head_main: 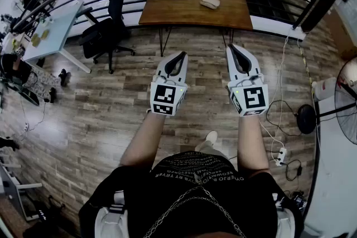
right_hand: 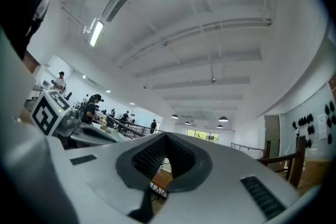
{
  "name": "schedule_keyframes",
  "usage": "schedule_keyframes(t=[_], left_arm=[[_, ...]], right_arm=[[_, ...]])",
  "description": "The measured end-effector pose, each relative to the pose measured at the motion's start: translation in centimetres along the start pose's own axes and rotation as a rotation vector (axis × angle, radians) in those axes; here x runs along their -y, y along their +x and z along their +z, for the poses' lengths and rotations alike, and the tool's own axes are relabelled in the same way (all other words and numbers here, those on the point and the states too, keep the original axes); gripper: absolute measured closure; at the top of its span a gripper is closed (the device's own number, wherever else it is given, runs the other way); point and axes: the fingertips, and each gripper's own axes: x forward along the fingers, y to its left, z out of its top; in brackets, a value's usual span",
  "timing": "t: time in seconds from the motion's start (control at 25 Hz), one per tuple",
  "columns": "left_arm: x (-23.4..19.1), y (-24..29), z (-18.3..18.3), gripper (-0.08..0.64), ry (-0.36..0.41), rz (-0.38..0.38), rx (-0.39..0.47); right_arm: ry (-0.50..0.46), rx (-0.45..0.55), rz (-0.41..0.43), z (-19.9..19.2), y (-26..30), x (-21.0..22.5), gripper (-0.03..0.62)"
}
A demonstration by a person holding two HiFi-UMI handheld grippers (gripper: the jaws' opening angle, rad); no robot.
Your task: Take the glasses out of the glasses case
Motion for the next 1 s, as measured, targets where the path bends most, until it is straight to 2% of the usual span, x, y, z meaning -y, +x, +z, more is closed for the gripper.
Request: schedule_keyframes(t=[0.12,0.28,0.36,0.48,0.68,0.8,1.0], left_arm=[[-0.6,-1.1,0.5,0.528,-0.025,0.058,0.026],[-0.6,-1.7,1.1,0.527,0.012,0.070,0.052],[-0.8,-1.1,0.5,0.526,-0.004,0.074,0.046],[-0.6,0.4,-0.1,0.526,-0.028,0.067,0.035],[0.9,2.9,-1.3,0.528,-0.006,0.022,0.016],[1.3,4.7,-1.1,0.526,0.004,0.029,0.019],[2.6,7.8,-0.6,0.528,-0.032,0.022,0.021]], right_arm=[[0.038,-0.036,0.027,-2.5,-1.6,0.3,0.577],[0.032,-0.070,0.007,-4.5,-2.5,1.3,0.577],[0.034,-0.090,0.009,-5.4,-2.4,1.8,0.577],[0.063,-0.107,0.016,-6.5,-2.7,2.5,0.577],[0.079,-0.140,0.019,-8.5,-3.1,3.4,0.577],[0.087,-0.150,0.009,-9.1,-3.0,5.0,0.577],[0.091,-0.148,0.017,-9.3,-2.5,7.9,0.577]])
